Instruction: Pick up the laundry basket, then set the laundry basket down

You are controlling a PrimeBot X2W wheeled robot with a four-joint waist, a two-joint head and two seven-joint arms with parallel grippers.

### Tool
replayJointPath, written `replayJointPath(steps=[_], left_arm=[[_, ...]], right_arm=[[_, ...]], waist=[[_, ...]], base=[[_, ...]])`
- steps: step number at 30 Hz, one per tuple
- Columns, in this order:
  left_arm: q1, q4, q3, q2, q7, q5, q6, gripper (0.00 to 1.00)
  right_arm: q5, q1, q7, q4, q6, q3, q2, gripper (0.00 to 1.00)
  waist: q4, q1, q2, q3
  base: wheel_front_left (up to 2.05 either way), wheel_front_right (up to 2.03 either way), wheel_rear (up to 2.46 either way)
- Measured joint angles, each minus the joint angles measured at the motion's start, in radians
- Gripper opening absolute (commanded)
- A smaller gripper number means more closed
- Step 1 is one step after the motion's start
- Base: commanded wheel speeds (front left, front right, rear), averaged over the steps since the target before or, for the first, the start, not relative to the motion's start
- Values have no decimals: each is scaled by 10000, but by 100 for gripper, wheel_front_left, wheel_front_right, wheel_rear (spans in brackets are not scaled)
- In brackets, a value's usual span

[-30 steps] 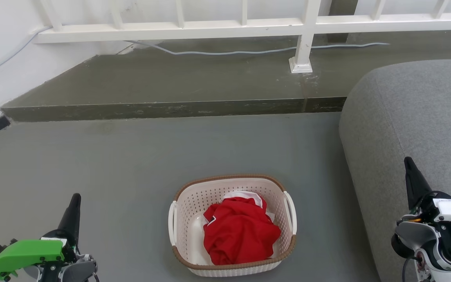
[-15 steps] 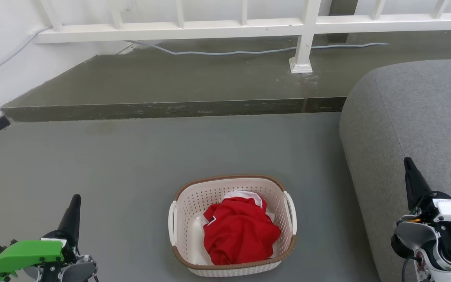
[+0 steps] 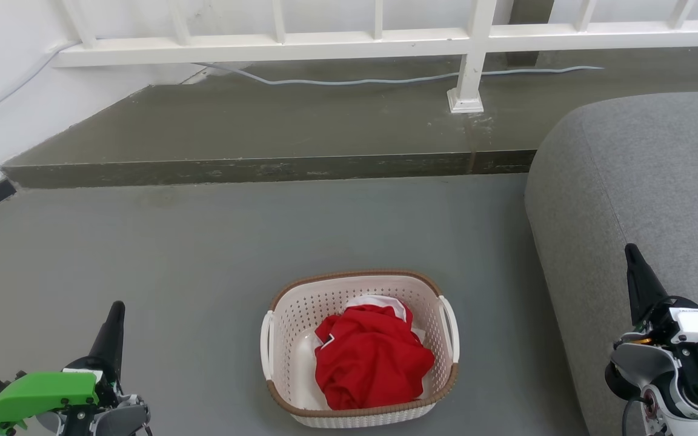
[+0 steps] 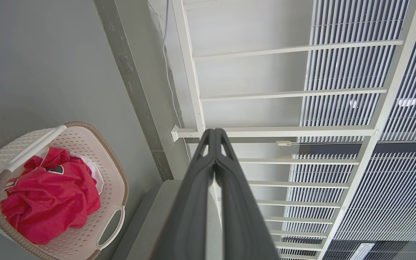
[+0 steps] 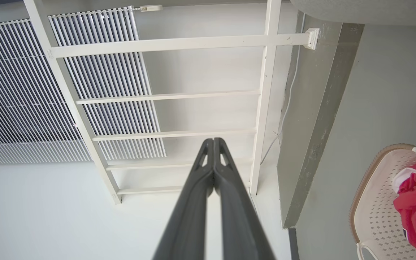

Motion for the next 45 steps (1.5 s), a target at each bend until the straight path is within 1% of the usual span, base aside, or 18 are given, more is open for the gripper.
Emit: replayJointPath(steps=[45], left_arm=[[-9,25,79,-33,10,0,-23,0]], right_arm=[[-2,-4,75,8,2,-42,36,0]], waist=[[0,0,0,-1]], base=[[0,0,0]])
